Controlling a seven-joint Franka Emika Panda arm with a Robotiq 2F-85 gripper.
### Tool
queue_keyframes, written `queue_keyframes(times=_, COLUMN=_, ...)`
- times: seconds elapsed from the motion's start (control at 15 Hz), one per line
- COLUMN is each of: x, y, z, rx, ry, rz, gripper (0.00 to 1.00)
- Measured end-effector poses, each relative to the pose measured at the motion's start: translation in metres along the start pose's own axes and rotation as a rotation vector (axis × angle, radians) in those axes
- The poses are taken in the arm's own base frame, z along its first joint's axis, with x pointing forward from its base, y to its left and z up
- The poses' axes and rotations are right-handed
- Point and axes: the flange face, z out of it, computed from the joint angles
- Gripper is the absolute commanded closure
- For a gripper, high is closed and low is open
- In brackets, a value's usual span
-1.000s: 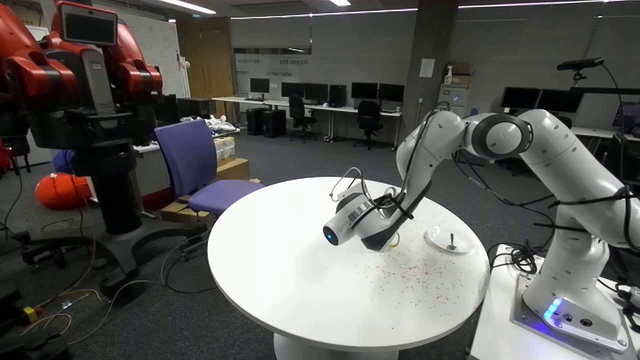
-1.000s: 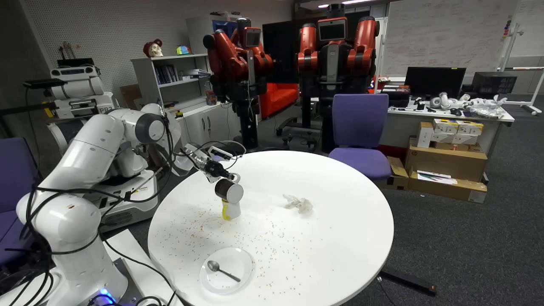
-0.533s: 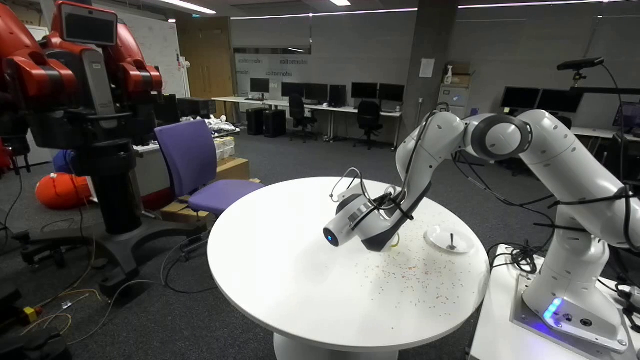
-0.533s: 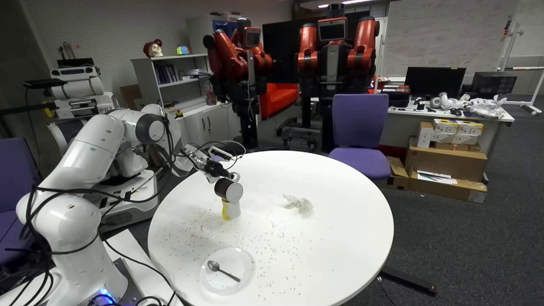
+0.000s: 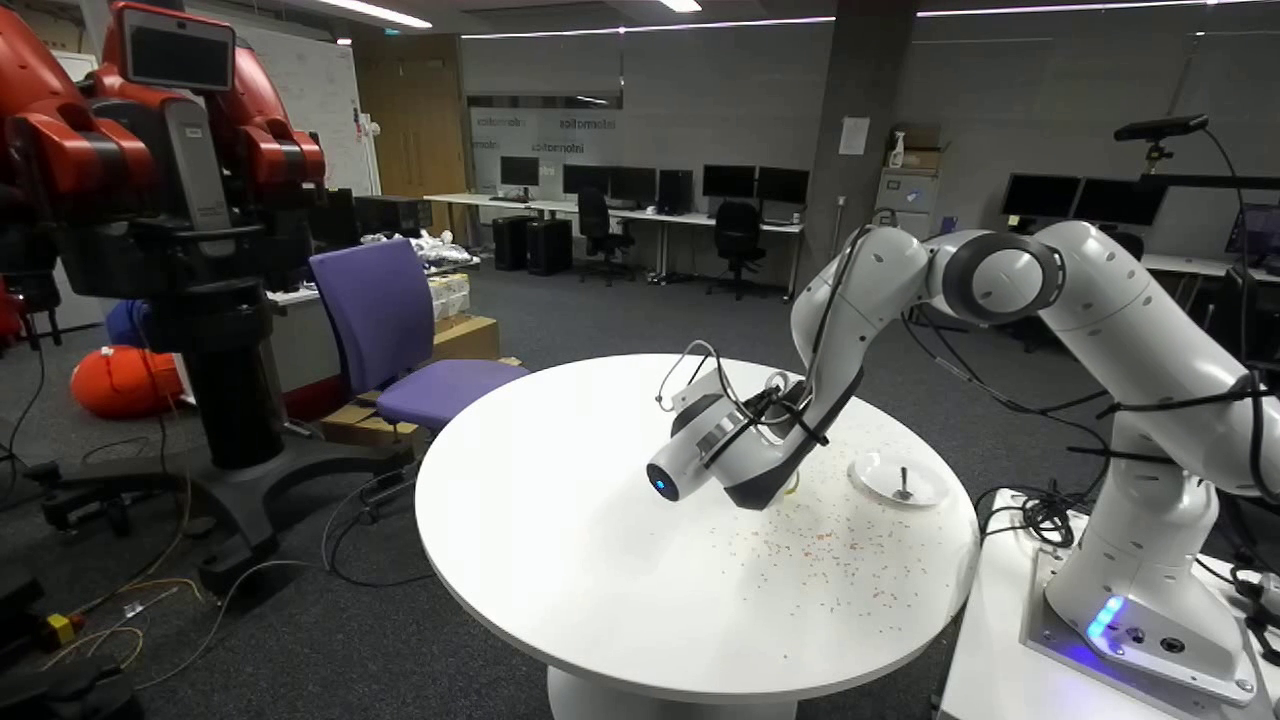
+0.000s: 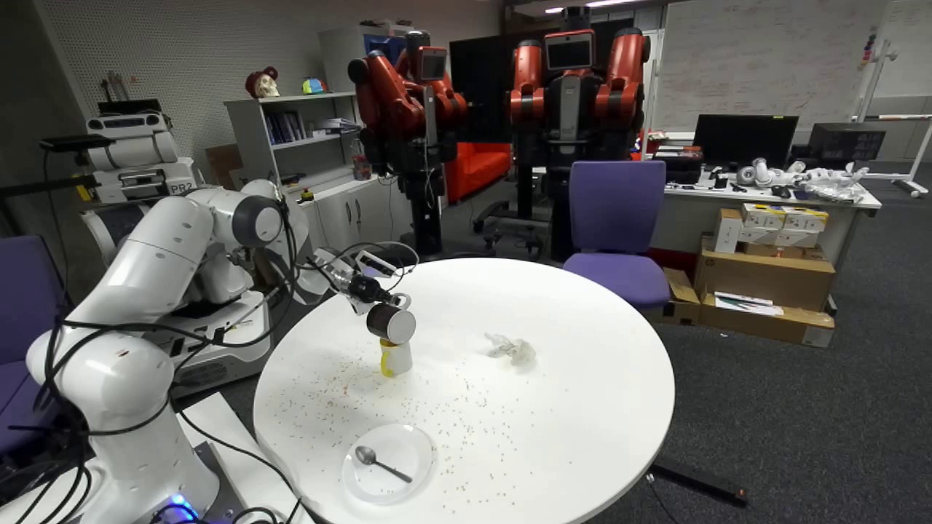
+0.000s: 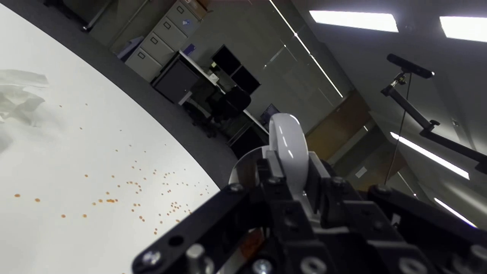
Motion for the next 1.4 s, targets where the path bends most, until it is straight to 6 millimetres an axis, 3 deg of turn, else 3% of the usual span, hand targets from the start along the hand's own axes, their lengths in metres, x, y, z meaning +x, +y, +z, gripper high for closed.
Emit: queue_keyframes(times=1.4, x=0.013, y=0.009, z=0.003, rx=0.039, ry=-0.078, rz=-0.1, gripper=0.95)
